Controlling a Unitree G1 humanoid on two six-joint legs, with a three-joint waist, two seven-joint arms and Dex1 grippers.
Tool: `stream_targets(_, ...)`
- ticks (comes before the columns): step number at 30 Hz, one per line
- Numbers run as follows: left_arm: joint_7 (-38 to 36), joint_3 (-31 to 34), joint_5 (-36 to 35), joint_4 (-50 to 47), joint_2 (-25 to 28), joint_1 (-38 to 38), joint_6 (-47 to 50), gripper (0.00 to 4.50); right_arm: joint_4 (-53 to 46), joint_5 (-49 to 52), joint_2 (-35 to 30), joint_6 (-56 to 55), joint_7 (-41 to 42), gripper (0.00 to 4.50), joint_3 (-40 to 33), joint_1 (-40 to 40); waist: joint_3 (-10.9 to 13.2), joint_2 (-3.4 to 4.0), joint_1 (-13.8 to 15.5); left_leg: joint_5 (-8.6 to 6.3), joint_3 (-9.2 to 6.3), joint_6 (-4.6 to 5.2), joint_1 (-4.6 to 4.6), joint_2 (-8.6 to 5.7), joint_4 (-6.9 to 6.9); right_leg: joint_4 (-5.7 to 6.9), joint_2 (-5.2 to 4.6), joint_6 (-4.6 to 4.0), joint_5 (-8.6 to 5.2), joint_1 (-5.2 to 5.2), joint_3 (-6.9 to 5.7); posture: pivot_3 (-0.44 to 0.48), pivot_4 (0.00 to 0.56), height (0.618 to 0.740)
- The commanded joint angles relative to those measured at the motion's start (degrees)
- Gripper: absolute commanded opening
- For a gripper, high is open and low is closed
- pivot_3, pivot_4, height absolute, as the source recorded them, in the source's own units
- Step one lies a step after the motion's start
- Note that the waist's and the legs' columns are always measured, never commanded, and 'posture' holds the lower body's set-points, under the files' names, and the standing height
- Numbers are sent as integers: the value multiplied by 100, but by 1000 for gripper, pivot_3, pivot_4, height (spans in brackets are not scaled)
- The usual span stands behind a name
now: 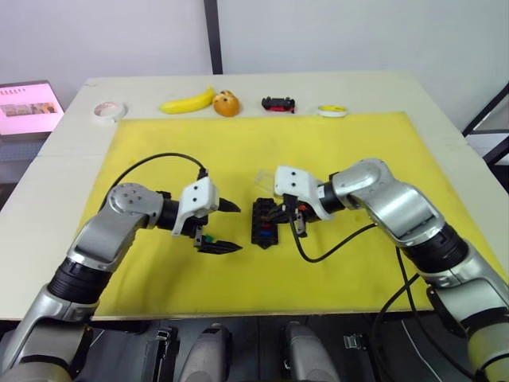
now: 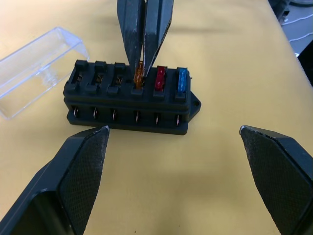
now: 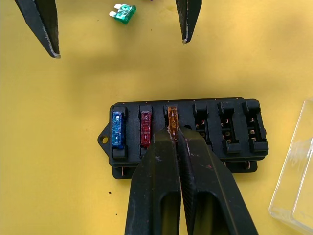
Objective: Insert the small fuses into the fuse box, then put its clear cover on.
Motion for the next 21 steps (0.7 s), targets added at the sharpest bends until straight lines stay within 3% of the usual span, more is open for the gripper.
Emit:
stream_targets(1,38,31,-10,-171,8,-67,-39,4474,57,-149,-33,36,17,0,157,-60,0,0,0,0,0,0,0,0,0,0,0,0,0,0,0,0,150,740)
stream_targets(6,36,31,-4,-168,11,-60,-55,4474,32,-133,-14,59,61,0,124,-126,0,0,1,0,0,0,0,0,0,0,0,0,0,0,0,0,150,740)
stream_targets(10,28,28,1,-161,13,-61,-66,4500,45,-100,15,122,51,1283,64,-195,0,0,8,0,0,0,0,0,0,1,-1,0,0,0,0,0,150,740)
stream_targets(21,14,26,16,-133,17,-62,-83,4500,105,-52,42,127,25,1283,-62,-268,0,0,8,0,0,0,0,0,0,0,-1,0,0,0,0,0,150,740)
